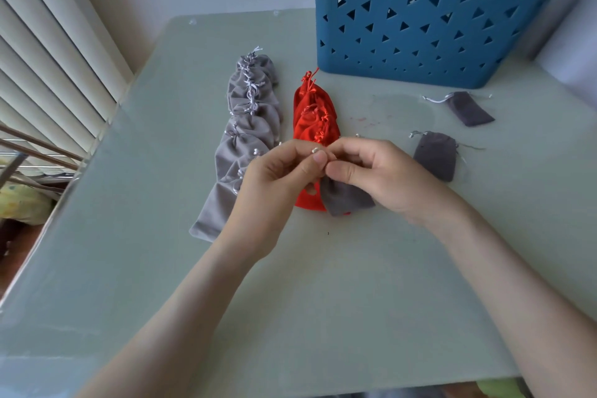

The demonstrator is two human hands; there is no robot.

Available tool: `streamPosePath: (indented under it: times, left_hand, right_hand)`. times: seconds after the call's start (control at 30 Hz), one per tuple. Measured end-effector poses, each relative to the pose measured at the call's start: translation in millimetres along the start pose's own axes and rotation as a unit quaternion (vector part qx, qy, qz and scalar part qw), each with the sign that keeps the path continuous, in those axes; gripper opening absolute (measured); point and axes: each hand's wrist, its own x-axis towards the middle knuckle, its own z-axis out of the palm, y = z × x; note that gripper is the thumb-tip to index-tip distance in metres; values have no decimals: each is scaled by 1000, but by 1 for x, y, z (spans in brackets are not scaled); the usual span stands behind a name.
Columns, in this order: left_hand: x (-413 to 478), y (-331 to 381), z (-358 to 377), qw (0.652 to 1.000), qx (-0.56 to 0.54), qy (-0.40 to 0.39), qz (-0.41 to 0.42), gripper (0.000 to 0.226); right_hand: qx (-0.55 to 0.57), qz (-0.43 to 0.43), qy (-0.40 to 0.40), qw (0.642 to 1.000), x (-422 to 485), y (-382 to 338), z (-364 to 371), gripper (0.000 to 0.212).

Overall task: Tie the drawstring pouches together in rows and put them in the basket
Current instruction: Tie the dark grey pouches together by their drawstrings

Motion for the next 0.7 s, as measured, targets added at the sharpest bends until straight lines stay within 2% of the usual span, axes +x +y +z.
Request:
streamPosePath:
  times: [0.23,0.4,0.53,0.7]
  left_hand:
    - [0,-3,2,999,29,-5,18,17]
    - [-1,1,3,1000,11,1,21,19]
    - [-2,4,4,1000,16,13,10,25]
    - [-3,3,5,997,74,11,31,24]
  right_hand:
    - [-80,-2,66,995,1,5,-5,9]
    - [-99,0,47,994,0,3,-7,15]
    - [-92,17,63,994,-1,1,-9,25]
    - [-160,26,40,986,-2,1,-12,19]
